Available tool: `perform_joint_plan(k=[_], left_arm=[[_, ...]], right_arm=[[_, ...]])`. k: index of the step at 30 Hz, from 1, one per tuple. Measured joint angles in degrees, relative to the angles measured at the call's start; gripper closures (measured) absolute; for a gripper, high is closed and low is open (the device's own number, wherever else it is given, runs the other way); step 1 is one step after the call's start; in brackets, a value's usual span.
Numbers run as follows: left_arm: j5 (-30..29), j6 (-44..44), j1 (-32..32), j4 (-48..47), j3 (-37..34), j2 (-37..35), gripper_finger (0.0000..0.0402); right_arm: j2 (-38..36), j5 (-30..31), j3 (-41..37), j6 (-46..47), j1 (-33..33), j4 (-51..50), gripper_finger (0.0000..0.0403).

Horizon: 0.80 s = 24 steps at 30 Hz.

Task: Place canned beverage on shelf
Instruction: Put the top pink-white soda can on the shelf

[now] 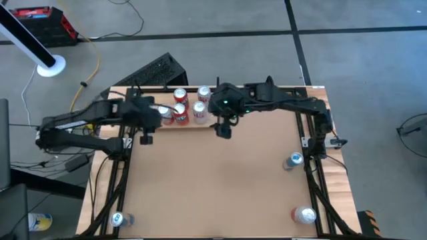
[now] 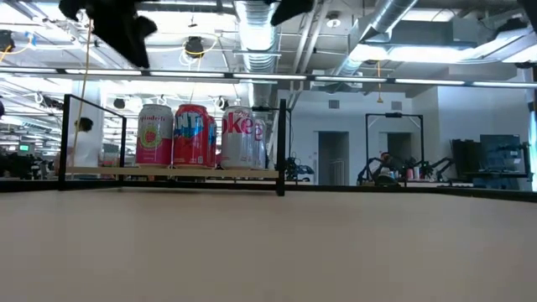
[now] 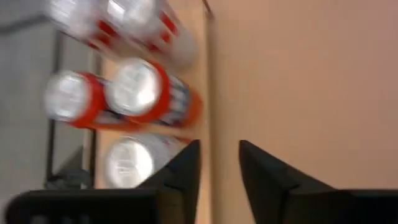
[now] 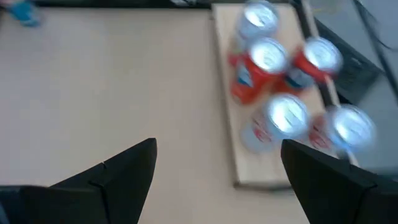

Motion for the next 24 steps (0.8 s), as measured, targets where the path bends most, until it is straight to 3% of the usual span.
perform_joint_plan(k=[5, 13, 24], left_arm=[[0.2, 0.0, 0.5, -3.1, 0.0, 5.5, 0.0393], [1.0, 3.3, 7.4, -1.4, 0.0, 11.6, 0.0401], [3.0, 5.4, 20.3, 1.2, 0.0, 15.8, 0.0401]], right_arm=[[-3.5, 6.5, 0.0, 2.5, 1.8, -4.0, 0.0035], [-5.9, 12.8, 0.0, 5.4, 3.8, -9.5, 0.0035], [-7.2, 14.3, 0.0, 5.5, 4.1, -10.6, 0.0035]])
